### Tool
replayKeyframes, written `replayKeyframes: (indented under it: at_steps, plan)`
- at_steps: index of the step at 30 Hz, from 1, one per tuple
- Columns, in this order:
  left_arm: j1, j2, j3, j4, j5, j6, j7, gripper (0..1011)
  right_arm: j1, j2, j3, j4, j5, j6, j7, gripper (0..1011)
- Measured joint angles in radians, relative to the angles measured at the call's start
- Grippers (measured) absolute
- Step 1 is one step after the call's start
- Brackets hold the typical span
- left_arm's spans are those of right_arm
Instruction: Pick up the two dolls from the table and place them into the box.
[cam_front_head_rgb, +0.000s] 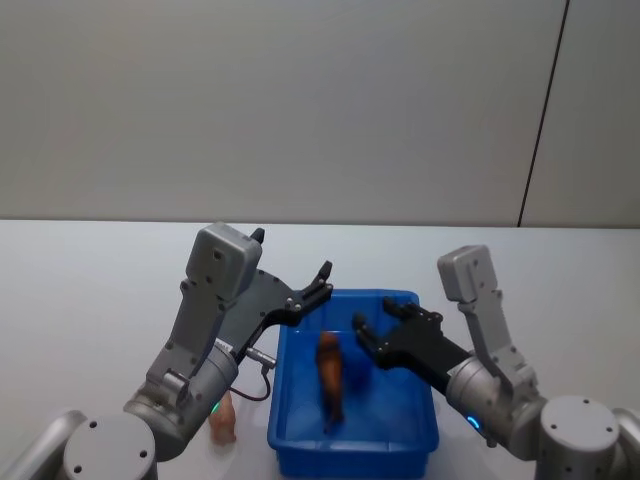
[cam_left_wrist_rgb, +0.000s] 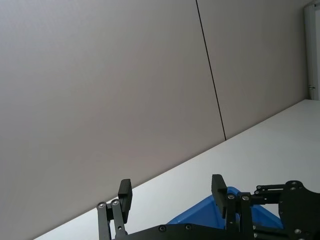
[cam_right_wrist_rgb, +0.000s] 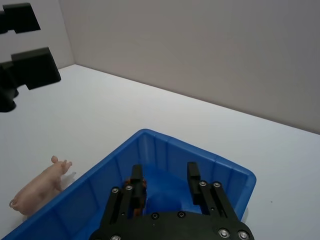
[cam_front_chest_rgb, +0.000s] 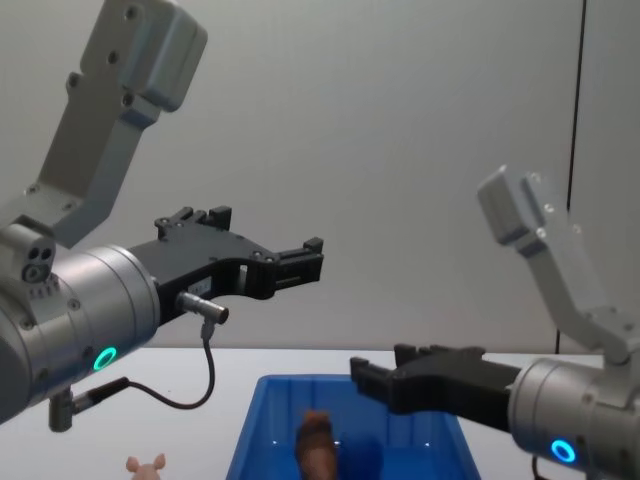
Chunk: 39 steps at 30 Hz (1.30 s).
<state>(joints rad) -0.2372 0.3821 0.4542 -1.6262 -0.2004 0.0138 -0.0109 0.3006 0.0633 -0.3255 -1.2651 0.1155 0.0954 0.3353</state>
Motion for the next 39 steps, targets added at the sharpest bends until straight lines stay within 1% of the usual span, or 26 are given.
replayKeyframes:
  at_steps: [2,3,4,5,6,9,10,13,14,17,21,22,26,29,35,39]
  plan:
    - [0.0,0.0,0.0,0.0,0.0,0.0,0.0,1001,0.004,-0.003,-0.002,0.009,-0.002,-0.002,0.0,517]
    - [0.0,0.0,0.0,0.0,0.0,0.0,0.0,1001,0.007,-0.005,-0.003,0.018,-0.004,-0.004,-0.001,561]
    - [0.0,0.0,0.0,0.0,0.0,0.0,0.0,1001,0.008,-0.006,-0.003,0.021,-0.005,-0.005,-0.002,644]
    - [0.0,0.0,0.0,0.0,0.0,0.0,0.0,1001,0.009,-0.007,-0.003,0.023,-0.005,-0.006,-0.004,644]
    - [0.0,0.0,0.0,0.0,0.0,0.0,0.0,1001,0.01,-0.007,-0.004,0.027,-0.006,-0.009,-0.009,687]
    - [0.0,0.0,0.0,0.0,0.0,0.0,0.0,1001,0.01,-0.008,-0.004,0.028,-0.006,-0.013,-0.019,763]
    - [0.0,0.0,0.0,0.0,0.0,0.0,0.0,1001,0.007,-0.007,-0.004,0.027,-0.007,-0.017,-0.031,818]
    - [0.0,0.0,0.0,0.0,0.0,0.0,0.0,1001,-0.003,-0.002,-0.001,0.015,-0.007,-0.022,-0.053,871]
    - [0.0,0.0,0.0,0.0,0.0,0.0,0.0,1001,-0.007,-0.001,0.0,0.011,-0.007,-0.023,-0.062,921]
    - [0.0,0.0,0.0,0.0,0.0,0.0,0.0,1001,-0.022,0.008,0.004,-0.01,-0.006,-0.027,-0.089,998]
    - [0.0,0.0,0.0,0.0,0.0,0.0,0.0,1001,-0.048,0.023,0.013,-0.045,-0.001,-0.028,-0.129,1001]
    - [0.0,0.0,0.0,0.0,0.0,0.0,0.0,1001,-0.06,0.03,0.017,-0.062,0.002,-0.028,-0.148,1001]
    - [0.0,0.0,0.0,0.0,0.0,0.0,0.0,1001,-0.082,0.044,0.026,-0.091,0.009,-0.027,-0.179,1001]
    - [0.0,0.0,0.0,0.0,0.0,0.0,0.0,1001,-0.113,0.065,0.041,-0.127,0.02,-0.021,-0.219,1001]
    - [0.0,0.0,0.0,0.0,0.0,0.0,0.0,1001,-0.149,0.091,0.058,-0.169,0.035,-0.011,-0.265,1001]
    - [0.0,0.0,0.0,0.0,0.0,0.0,0.0,1001,-0.165,0.101,0.066,-0.186,0.04,-0.005,-0.284,1001]
